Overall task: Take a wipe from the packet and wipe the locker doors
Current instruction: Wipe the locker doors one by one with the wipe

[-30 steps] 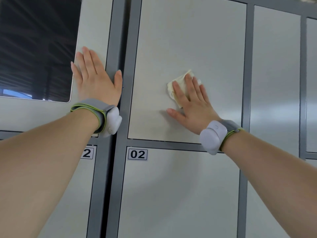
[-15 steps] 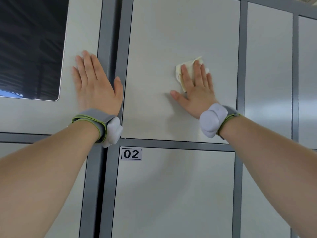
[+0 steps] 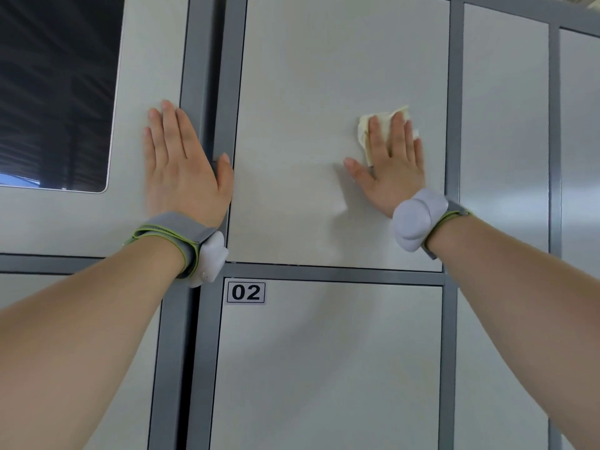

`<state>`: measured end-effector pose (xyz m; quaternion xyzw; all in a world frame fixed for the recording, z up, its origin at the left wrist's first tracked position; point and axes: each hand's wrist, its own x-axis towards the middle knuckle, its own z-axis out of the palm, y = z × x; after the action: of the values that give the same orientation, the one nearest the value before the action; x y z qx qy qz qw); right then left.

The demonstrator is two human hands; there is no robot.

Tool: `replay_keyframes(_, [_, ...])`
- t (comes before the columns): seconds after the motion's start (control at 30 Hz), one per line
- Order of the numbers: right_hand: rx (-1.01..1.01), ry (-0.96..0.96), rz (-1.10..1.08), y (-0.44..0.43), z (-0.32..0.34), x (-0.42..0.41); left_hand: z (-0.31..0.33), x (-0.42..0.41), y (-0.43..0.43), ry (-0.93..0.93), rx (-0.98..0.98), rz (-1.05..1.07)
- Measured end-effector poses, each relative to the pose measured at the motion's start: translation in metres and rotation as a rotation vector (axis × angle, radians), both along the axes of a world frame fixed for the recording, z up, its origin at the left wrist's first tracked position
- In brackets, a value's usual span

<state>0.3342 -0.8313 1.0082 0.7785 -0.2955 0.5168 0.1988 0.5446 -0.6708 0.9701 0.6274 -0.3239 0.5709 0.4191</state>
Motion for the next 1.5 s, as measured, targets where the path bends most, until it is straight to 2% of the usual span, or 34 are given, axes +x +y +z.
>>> replay_keyframes(0.23, [-0.112,0.202,0.031,0.007,-0.043,0.0,-0.002,0.0,-0.001,-0.017,0.019,0.006])
replay_keyframes(0.3, [-0.105,0.183,0.006,0.001,-0.034,-0.004,-0.002,0.0,-0.001,-0.04,0.02,0.005])
replay_keyframes(0.43, [0.04,0.028,-0.033,-0.008,-0.002,-0.015,-0.003,0.0,-0.002,-0.079,0.045,0.007])
replay_keyframes(0.5, [0.064,0.022,-0.022,-0.006,-0.002,-0.013,-0.003,0.0,-0.002,-0.11,0.067,0.012])
replay_keyframes(0.6, [-0.041,0.125,0.002,-0.002,-0.028,-0.007,-0.004,-0.001,-0.002,-0.188,0.118,0.018])
replay_keyframes(0.73, [-0.118,0.231,0.018,-0.004,-0.049,-0.013,-0.005,-0.002,-0.003,-0.195,0.122,-0.003])
replay_keyframes(1.0, [0.09,-0.033,-0.062,-0.023,0.001,-0.032,-0.005,-0.001,-0.003,-0.2,0.094,-0.038])
replay_keyframes(1.13, [0.049,-0.029,-0.029,-0.022,-0.027,-0.026,-0.005,0.0,-0.003,-0.208,0.1,-0.033])
replay_keyframes(1.27, [0.016,0.071,-0.054,-0.019,-0.048,-0.033,-0.005,0.0,-0.003,-0.211,0.113,-0.03])
replay_keyframes(1.37, [0.025,0.099,-0.097,-0.019,-0.031,-0.042,-0.005,0.001,-0.003,-0.213,0.107,-0.028])
replay_keyframes(1.5, [0.062,-0.006,-0.187,-0.028,0.002,-0.047,-0.005,0.001,-0.003,-0.213,0.106,-0.042])
